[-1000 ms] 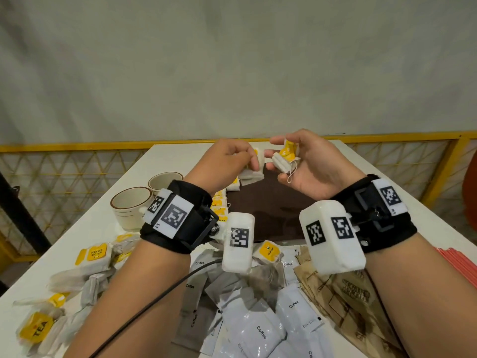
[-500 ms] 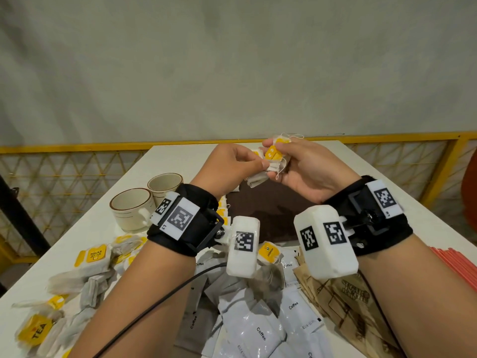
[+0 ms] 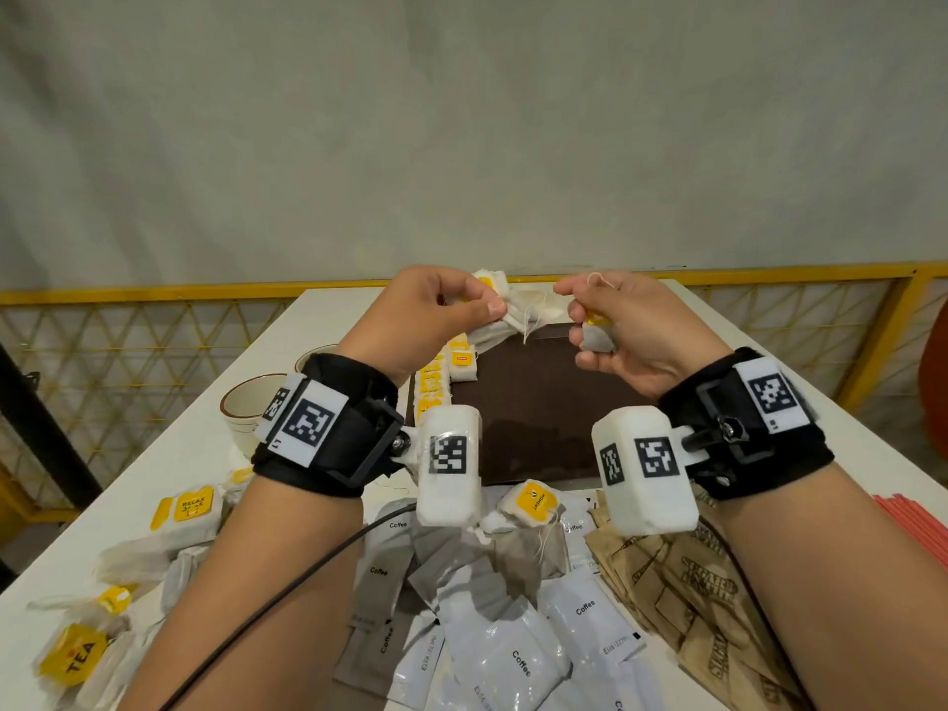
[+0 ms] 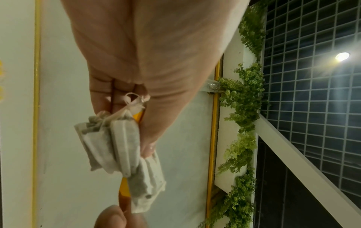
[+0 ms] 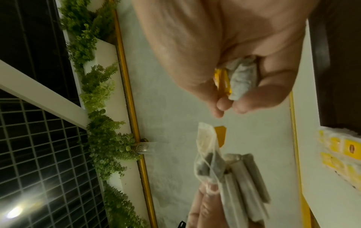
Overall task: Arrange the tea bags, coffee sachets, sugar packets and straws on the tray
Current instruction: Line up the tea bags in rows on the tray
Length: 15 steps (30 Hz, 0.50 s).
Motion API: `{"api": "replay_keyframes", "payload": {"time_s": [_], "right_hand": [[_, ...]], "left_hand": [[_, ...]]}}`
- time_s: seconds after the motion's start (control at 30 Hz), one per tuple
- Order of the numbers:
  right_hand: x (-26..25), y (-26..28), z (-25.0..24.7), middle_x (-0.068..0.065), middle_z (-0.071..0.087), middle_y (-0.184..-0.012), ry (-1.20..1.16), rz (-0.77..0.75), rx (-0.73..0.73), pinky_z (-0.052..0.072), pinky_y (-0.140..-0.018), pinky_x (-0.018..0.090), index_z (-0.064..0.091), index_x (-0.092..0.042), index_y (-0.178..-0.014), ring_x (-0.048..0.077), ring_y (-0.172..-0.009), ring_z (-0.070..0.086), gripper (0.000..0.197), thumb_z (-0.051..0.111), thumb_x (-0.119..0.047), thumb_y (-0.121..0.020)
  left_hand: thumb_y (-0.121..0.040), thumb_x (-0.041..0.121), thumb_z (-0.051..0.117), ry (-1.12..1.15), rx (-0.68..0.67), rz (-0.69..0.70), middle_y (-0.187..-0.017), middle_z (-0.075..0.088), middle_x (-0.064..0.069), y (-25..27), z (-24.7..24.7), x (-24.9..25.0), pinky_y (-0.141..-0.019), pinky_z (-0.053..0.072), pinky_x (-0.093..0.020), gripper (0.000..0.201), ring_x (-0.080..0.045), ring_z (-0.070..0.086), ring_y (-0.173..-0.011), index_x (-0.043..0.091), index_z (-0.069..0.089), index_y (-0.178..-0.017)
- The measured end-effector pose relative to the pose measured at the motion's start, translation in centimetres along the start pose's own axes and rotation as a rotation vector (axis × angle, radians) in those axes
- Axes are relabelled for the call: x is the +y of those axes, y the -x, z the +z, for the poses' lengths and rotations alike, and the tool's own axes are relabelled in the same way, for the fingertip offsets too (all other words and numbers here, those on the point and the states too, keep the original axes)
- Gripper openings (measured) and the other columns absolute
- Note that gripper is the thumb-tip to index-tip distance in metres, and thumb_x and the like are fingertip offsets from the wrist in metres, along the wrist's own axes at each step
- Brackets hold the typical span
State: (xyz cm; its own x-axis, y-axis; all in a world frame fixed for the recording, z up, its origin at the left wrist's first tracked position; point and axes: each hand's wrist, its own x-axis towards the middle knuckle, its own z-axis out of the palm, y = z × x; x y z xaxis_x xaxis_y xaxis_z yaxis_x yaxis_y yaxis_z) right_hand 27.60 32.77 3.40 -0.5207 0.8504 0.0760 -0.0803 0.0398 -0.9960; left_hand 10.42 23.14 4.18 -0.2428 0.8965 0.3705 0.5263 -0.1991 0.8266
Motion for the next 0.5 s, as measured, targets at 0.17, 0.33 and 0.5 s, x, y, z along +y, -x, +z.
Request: {"api": "replay_keyframes", "payload": {"time_s": [0.17, 0.33, 0.5], "right_hand": [[-0.14, 0.61, 0.16, -0.002, 0.054, -0.072, 0.145, -0.13, -0.077, 0.03, -0.042, 0.021, 0.067, -0.014, -0.088, 0.01, -0.049, 0.042, 0.02, 0.073, -0.031, -0.081], [-0.02, 0.29, 0.17, 0.005, 0.053, -0.067, 0.278, -0.182, 0.015, 0.032, -0.04, 0.02, 0.058, -0.016, -0.075, 0.012, -0.049, 0.043, 0.016, 0.069, -0.019, -0.086], [-0.65, 0.65, -0.16, 0.002, 0.072, -0.099, 0.138, -0.241, -0.014, 0.027, -0.038, 0.018, 0.044, -0.013, -0.065, 0.014, -0.044, 0.039, 0.029, 0.057, -0.006, -0.09]], "left_hand": [[-0.082, 0.021, 0.072, 0.015, -0.013, 0.001, -0.09, 0.065, -0.031, -0.08, -0.14, -0.1, -0.079, 0.043, -0.034, 0.01, -0.022, 0.052, -0.075, 0.021, 0.074, -0.073], [-0.087, 0.012, 0.065, -0.001, -0.011, -0.019, -0.082, 0.071, -0.005, -0.13, 0.14, -0.32, -0.085, 0.047, -0.027, 0.014, -0.013, 0.062, -0.078, 0.019, 0.073, -0.078], [-0.088, 0.002, 0.059, -0.118, 0.016, 0.013, -0.078, 0.064, 0.007, -0.22, -0.12, -0.82, -0.072, 0.046, -0.02, 0.028, -0.013, 0.056, -0.072, 0.027, 0.07, -0.083]]}}
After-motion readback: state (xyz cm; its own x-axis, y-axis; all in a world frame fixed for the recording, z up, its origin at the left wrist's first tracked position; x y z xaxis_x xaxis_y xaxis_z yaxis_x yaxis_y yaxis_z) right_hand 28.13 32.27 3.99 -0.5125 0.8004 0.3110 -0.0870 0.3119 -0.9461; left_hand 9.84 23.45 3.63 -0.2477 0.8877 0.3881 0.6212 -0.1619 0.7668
